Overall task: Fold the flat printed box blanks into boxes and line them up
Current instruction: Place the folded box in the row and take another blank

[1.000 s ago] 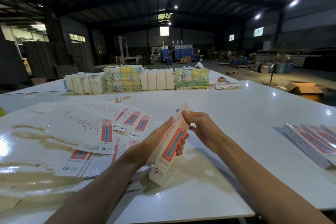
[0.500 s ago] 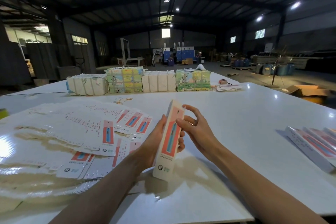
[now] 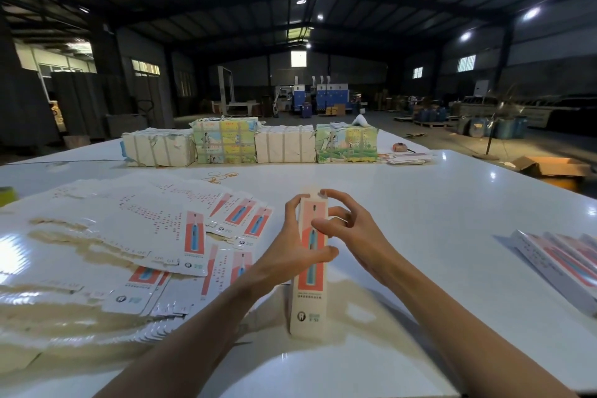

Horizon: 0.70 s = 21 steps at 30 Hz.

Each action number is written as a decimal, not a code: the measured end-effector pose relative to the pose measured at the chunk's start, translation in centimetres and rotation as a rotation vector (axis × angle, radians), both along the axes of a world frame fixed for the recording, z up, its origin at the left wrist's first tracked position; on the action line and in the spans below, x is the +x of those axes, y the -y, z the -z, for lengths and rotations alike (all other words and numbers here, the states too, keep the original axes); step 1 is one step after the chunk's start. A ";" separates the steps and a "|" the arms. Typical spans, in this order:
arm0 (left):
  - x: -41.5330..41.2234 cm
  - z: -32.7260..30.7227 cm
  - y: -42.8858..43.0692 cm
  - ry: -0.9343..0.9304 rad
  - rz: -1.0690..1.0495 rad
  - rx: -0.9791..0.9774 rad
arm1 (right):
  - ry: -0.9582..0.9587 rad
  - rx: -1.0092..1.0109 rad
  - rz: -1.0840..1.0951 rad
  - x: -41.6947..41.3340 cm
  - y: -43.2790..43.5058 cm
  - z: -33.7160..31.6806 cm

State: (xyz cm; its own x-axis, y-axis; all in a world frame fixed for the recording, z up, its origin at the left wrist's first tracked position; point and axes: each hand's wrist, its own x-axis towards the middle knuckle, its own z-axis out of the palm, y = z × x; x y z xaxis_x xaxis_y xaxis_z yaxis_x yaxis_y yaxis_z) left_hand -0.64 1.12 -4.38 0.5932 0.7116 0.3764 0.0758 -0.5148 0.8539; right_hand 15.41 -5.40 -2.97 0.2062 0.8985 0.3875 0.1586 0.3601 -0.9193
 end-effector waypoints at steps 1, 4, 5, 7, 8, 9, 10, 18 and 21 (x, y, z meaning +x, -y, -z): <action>-0.1 -0.1 0.1 -0.009 -0.018 0.018 | 0.017 0.003 0.016 -0.2 0.0 0.0; -0.1 -0.2 0.1 0.007 0.009 -0.012 | 0.070 0.023 0.053 -0.4 -0.1 0.0; -0.1 -0.1 0.0 0.023 0.035 -0.040 | 0.088 0.028 0.064 -0.3 -0.1 0.1; -0.4 -0.3 0.3 0.049 0.101 -0.090 | 0.118 0.017 0.080 -0.2 -0.1 0.1; -0.5 -0.3 0.4 0.050 0.125 -0.100 | 0.124 0.004 0.076 0.0 0.0 0.2; -0.6 -0.4 0.4 0.040 0.135 -0.101 | 0.129 -0.013 0.068 0.0 0.0 0.2; -0.7 -0.4 0.5 0.026 0.135 -0.100 | 0.141 -0.031 0.067 0.0 0.0 0.3; -1.4 -0.5 0.5 -0.122 0.173 -0.109 | -0.109 -0.048 0.140 0.4 0.1 -0.2; -1.1 -0.5 0.8 -0.178 0.223 -0.137 | -0.027 -0.071 0.176 1.1 0.0 0.0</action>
